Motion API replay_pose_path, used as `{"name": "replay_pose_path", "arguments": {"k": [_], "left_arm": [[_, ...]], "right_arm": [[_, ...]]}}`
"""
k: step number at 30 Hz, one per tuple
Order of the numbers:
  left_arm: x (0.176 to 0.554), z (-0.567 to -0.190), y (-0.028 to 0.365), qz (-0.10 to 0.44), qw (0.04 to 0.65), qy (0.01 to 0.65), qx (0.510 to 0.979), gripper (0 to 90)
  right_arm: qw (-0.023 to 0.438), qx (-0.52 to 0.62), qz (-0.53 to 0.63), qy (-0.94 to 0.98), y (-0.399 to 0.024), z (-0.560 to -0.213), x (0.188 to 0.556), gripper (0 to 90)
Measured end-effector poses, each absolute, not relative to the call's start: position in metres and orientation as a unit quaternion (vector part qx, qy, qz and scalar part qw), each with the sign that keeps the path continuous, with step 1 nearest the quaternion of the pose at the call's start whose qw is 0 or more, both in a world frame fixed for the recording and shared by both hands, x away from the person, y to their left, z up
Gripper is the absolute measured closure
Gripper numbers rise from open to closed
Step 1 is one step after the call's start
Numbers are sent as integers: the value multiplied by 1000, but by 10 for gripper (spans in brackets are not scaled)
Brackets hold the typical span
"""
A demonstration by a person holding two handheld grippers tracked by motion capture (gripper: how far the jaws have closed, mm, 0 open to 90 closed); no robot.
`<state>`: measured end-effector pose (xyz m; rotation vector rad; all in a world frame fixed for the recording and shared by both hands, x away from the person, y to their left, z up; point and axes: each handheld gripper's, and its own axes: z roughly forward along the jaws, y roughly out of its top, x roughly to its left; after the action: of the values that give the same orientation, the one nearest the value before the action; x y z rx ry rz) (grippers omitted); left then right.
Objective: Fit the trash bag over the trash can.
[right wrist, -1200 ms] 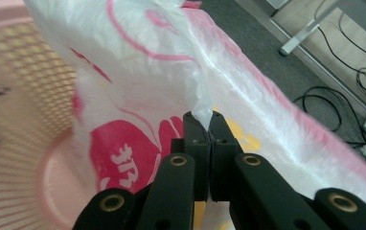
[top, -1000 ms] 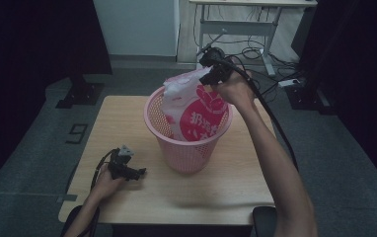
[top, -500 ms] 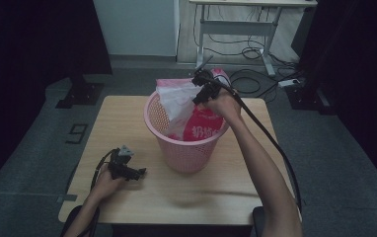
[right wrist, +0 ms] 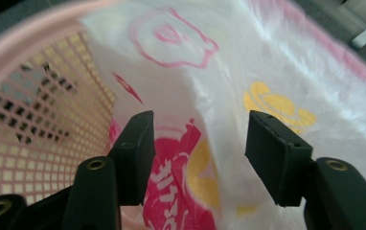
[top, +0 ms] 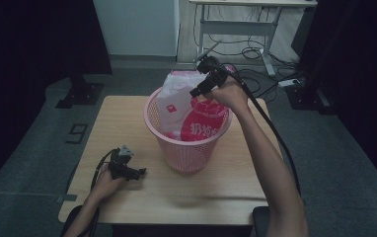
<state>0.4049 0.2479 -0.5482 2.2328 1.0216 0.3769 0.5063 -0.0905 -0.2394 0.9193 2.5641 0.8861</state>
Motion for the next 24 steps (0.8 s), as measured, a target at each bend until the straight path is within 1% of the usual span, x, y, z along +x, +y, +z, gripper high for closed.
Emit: {"name": "replay_pose_path", "arguments": {"k": [2, 4, 6, 8, 9, 13, 16, 18, 19, 20, 21, 24], "left_arm": [[405, -548, 248, 144, 323, 389, 851, 0], [405, -548, 248, 144, 322, 389, 851, 0], [405, -548, 248, 144, 322, 389, 851, 0], [405, -548, 248, 144, 323, 389, 851, 0], [405, -548, 248, 144, 323, 390, 851, 0], [405, -548, 248, 144, 322, 388, 851, 0], [405, -548, 248, 144, 322, 389, 851, 0], [405, -548, 248, 144, 323, 388, 851, 0], [405, -548, 248, 144, 323, 389, 851, 0], [405, -548, 248, 144, 323, 389, 851, 0], [405, -548, 248, 143, 322, 388, 851, 0], [405, -548, 248, 144, 323, 389, 851, 0]], "right_arm": [[154, 321, 314, 880, -92, -232, 509, 375], [179, 328, 311, 874, -95, -231, 516, 361], [213, 338, 287, 871, -97, -237, 525, 334], [237, 346, 261, 870, -102, -247, 536, 330], [239, 351, 251, 870, -104, -254, 541, 325], [220, 359, 218, 881, -112, -286, 555, 328], [214, 359, 209, 884, -116, -303, 558, 393], [211, 353, 208, 887, -118, -308, 556, 464], [211, 351, 206, 889, -118, -309, 554, 480], [211, 351, 206, 889, -118, -309, 554, 480], [214, 352, 192, 891, -119, -308, 551, 507], [212, 367, 174, 889, -126, -303, 545, 513]]}}
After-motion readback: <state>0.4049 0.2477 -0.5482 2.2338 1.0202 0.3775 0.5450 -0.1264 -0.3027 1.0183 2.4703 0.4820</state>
